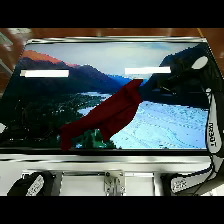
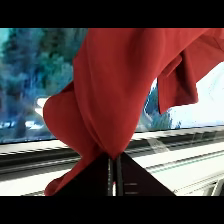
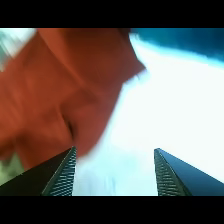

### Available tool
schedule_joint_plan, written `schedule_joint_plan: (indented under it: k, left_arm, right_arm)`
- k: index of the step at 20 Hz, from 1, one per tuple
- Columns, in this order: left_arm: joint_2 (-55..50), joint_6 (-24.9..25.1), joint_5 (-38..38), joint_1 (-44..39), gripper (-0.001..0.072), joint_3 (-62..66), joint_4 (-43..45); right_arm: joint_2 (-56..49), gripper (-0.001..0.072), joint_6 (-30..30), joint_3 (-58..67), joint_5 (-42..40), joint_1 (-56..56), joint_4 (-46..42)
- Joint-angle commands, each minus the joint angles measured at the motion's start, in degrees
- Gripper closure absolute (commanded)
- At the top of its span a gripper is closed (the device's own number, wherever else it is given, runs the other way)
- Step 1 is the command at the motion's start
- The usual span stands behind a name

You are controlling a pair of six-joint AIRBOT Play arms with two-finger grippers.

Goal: Fold the shirts.

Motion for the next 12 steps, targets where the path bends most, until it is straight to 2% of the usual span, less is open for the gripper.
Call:
schedule_joint_plan:
  k: [1,3,5,12]
  left_arm:
    - [0.04,0.04,0.15,-0.04,0.0666,-0.09,-0.02]
    - [0.07,0.04,0.11,-0.04,0.0667,-0.09,-0.02]
    - [0.07,0.04,-0.07,-0.04,0.0667,-0.09,-0.02]
    - [0.07,0.04,0.0,-0.04,0.0666,-0.09,-0.02]
  right_arm:
    - [0.52,0.0134,2.01,-10.43,9.9,-2.21,4.48]
    - [0.52,0.0133,0.17,-19.08,3.21,1.88,7.96]
    - [0.5,0.0133,0.11,-24.22,-3.45,6.45,7.91]
    - [-0.7,0.0123,5.4,-26.49,-16.11,15.65,8.59]
